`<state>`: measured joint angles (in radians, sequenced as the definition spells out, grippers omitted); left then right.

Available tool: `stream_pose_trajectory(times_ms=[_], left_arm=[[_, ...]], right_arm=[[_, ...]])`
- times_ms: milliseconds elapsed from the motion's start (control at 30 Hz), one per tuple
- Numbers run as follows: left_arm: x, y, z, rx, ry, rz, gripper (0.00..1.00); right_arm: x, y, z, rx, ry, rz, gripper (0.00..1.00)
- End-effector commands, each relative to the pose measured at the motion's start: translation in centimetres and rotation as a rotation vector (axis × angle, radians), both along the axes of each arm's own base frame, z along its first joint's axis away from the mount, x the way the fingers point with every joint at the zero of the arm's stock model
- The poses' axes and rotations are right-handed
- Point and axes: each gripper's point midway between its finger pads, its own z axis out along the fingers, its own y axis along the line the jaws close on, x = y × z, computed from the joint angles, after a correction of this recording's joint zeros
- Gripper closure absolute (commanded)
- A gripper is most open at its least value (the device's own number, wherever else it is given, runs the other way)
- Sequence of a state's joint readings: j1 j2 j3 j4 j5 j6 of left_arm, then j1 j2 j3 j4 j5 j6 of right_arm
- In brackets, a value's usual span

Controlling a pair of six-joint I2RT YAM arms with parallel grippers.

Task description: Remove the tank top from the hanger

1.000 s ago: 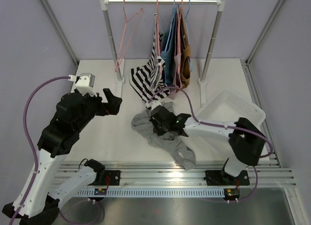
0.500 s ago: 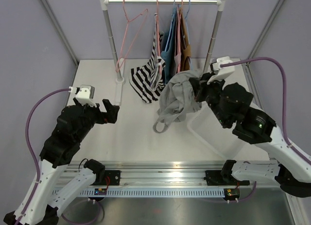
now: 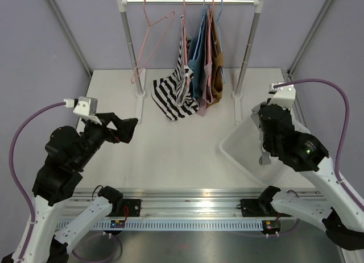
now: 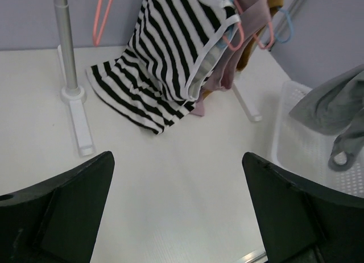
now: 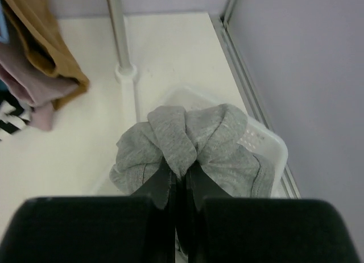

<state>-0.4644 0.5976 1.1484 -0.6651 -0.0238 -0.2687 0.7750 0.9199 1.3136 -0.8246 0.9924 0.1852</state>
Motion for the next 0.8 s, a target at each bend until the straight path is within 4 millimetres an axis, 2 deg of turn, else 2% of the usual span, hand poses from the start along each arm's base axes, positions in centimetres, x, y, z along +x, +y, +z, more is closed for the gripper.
stream_pose_trajectory(times_ms=[0,33,67,133,167,233,267,300,333,367,433,467,500,567,600,700,733,767], left_arm=[[-0.7,-1.3,5.8,-0.100,-0.129,-0.077,0.01],[-0.9,-1.3,7.1,-0.114,-0.145,-0.080,0.01],[-0.1,-1.9,7.0,-0.107,-0.118,-0.087,0.01],[0.3,-2.4,7.4,-0.112,-0.104,-0.102,0.01],[0.7,-2.9,8.2,-0.115,-0.107,-0.117,0.01],[1.5,-3.6,8.7,-0.121,-0.095,-0.127,0.01],[2.6,-4.3,8.9,-0.118,-0.073,-0.129,0.01],[3.1,-4.6,9.3,-0.118,-0.065,-0.134,0.01],[3.7,-5.1,9.3,-0.110,-0.050,-0.141,0.01],[4.1,-5.4,10.4,-0.113,-0.057,-0.142,0.01],[6.2,-7.2,8.9,-0.064,0.012,-0.147,0.01],[7.2,-7.0,9.0,-0.046,0.014,-0.098,0.01],[8.3,-8.1,8.7,-0.018,0.025,-0.088,0.01],[9.6,-8.5,8.8,0.017,0.019,-0.040,0.01],[9.9,-9.6,8.4,0.036,0.027,-0.051,0.01],[12.1,-11.6,8.5,0.079,0.026,-0.042,0.01],[13.2,-12.3,8.5,0.088,0.032,-0.031,0.01],[14.0,-12.3,8.8,0.093,0.026,-0.004,0.01]], right_arm=[[0.8,0.3,-4.7,0.053,0.109,-0.019,1.00],[1.3,0.8,-5.5,0.076,0.130,0.002,1.00],[1.7,0.0,-6.7,0.074,0.156,-0.026,1.00],[2.6,0.4,-7.9,0.109,0.185,-0.015,1.00],[3.0,-0.3,-8.8,0.122,0.204,-0.047,1.00],[3.4,-0.4,-10.0,0.139,0.227,-0.064,1.00],[3.6,-0.8,-10.8,0.147,0.238,-0.103,0.91],[3.6,-1.2,-11.2,0.150,0.240,-0.132,0.72],[3.5,-1.9,-11.6,0.144,0.241,-0.178,0.47],[3.4,-2.4,-11.7,0.132,0.243,-0.208,0.01],[2.9,-3.7,-11.3,0.098,0.233,-0.275,0.00],[2.9,-3.9,-10.8,0.096,0.220,-0.281,0.01],[2.8,-3.9,-10.3,0.096,0.211,-0.279,0.01],[2.5,-4.2,-9.3,0.094,0.199,-0.273,0.01],[2.1,-4.3,-8.7,0.106,0.184,-0.262,0.00],[1.5,-2.7,-7.1,0.161,0.162,-0.116,0.01],[1.7,-0.3,-7.2,0.197,0.178,0.039,0.00],[1.4,0.9,-6.8,0.228,0.168,0.122,0.00]])
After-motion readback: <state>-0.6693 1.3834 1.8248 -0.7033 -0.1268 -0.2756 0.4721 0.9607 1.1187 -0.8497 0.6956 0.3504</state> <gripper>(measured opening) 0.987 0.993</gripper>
